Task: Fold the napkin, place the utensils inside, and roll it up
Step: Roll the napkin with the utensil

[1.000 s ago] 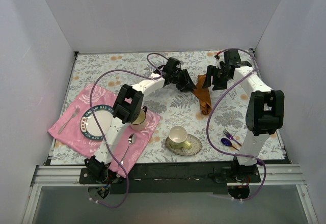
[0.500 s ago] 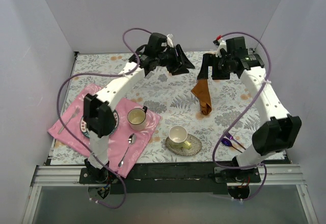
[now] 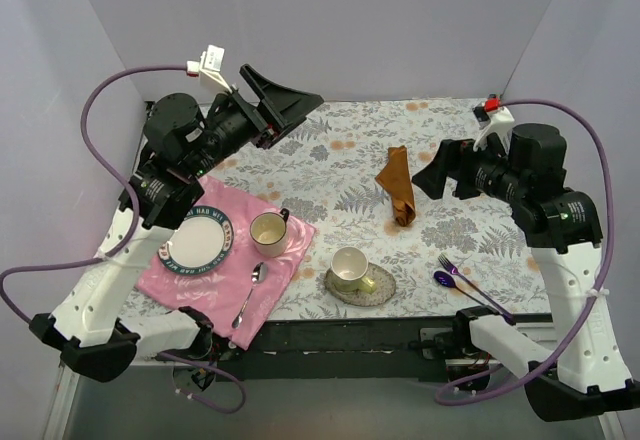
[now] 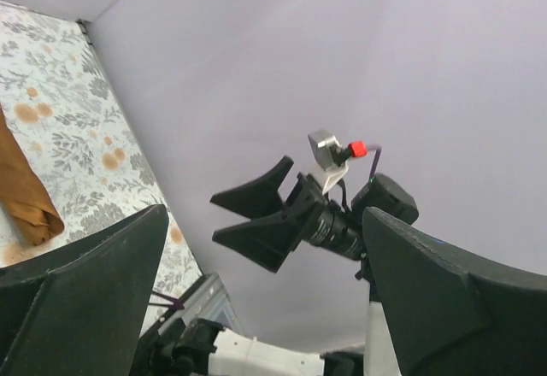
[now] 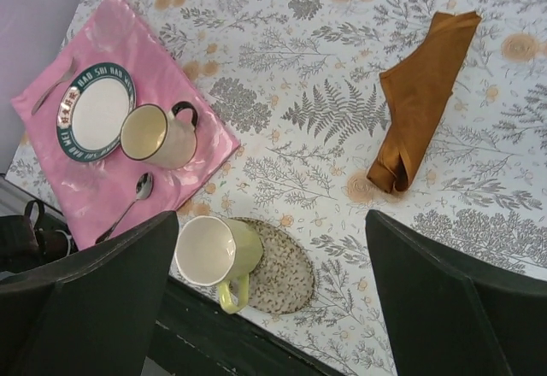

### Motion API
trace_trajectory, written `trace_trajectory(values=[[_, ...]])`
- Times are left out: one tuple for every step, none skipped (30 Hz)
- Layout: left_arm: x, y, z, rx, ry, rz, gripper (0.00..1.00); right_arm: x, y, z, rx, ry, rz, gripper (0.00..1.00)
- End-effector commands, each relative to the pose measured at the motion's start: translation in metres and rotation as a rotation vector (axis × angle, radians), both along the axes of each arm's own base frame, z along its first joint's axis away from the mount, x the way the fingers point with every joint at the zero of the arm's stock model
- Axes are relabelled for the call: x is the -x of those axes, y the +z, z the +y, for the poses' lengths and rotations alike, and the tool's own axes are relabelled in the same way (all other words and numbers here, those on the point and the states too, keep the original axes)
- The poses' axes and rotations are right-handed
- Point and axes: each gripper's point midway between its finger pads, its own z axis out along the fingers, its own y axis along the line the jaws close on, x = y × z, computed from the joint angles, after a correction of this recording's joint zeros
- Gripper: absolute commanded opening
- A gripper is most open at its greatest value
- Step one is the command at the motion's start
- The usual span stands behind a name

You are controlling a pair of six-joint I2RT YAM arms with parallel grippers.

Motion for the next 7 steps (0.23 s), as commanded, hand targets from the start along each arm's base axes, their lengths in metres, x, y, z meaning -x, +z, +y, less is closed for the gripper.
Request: trace_trajectory(values=[[-0.029,-0.029,0.006,-0.05,0.119,0.06,0.98,-0.001,-0.005,0.004,-0.059,-0.015,0.0,0.99],[-0.028,-0.029,0.007,-0.052,0.124,0.063,0.98,-0.001,-0.002,0.005,-0.065,-0.005,-0.026,0.99],[-0.026,-0.027,0.009,-0.053,0.127,0.057,0.98,-0.002,-0.001,0.002,-0.054,-0.02,-0.037,0.99],[-0.026,-0.027,0.011,-0.056,0.135,0.056,0.98,-0.003,-0.001,-0.001,-0.042,-0.041,-0.029,0.99],[-0.026,-0.028,0.012,-0.067,0.137,0.056,0.98,-0.003,-0.006,-0.006,-0.022,-0.063,0.001,0.99],[-0.025,-0.028,0.014,-0.069,0.143,0.052,0.98,-0.009,-0.002,-0.012,0.001,-0.102,0.002,0.99],[-0.025,-0.026,0.015,-0.068,0.15,0.046,0.98,-0.009,0.001,-0.013,0.004,-0.109,0.004,0.99]])
